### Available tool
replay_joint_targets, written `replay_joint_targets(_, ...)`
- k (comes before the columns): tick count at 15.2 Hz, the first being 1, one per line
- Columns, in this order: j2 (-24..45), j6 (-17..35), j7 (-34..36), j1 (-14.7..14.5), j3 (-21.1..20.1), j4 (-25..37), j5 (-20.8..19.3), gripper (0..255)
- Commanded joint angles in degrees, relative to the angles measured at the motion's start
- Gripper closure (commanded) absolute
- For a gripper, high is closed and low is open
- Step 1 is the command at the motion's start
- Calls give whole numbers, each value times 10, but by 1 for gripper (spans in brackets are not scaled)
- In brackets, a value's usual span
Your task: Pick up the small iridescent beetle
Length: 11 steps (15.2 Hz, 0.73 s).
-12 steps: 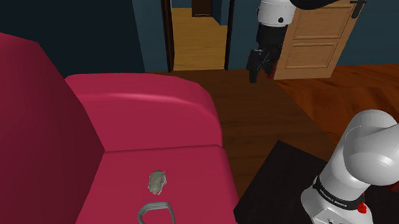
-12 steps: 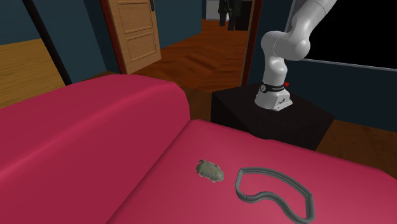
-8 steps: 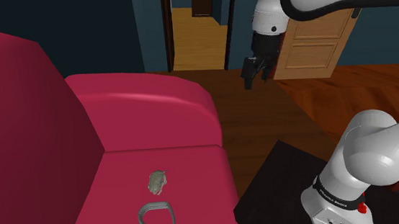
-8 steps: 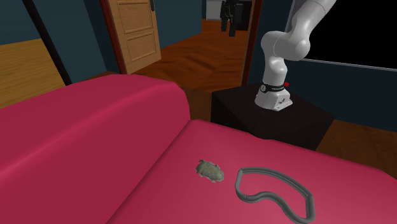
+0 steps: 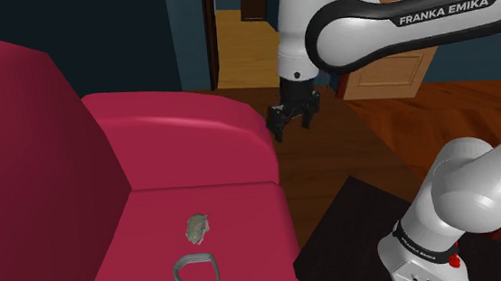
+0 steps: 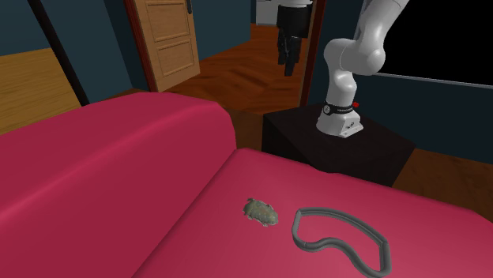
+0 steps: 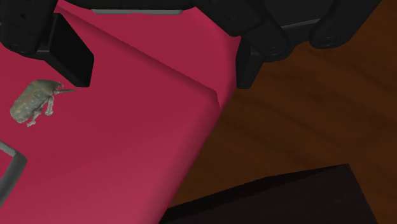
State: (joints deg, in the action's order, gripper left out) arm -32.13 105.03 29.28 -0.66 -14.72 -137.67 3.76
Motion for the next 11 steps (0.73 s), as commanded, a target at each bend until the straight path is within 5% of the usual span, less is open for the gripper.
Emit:
replay_joint_targets(1, 32, 20, 43, 1, -25, 7, 3, 0)
replay_joint_targets(11, 249, 107, 271, 15, -136, 91, -49, 0)
